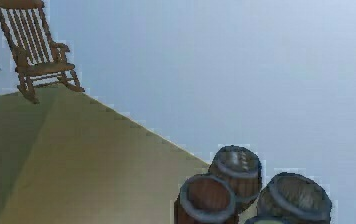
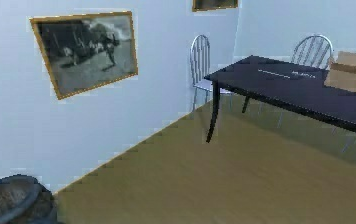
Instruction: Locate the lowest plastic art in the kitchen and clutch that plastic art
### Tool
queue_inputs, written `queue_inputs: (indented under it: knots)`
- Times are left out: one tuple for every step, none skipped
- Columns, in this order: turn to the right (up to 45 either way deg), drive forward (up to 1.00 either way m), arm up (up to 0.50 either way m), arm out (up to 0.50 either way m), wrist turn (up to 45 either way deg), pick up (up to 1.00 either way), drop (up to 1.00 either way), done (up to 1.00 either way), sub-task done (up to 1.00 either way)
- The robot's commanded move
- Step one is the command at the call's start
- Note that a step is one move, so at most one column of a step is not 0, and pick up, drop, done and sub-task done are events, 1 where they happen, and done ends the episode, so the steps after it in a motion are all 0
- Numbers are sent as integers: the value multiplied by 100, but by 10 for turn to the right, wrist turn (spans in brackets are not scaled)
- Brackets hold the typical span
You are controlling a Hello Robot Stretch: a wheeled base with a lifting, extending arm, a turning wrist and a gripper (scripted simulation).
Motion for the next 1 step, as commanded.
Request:
queue_inputs:
  knots:
    - [-450, 0, 0, 0, 0, 0, 0, 0, 0]
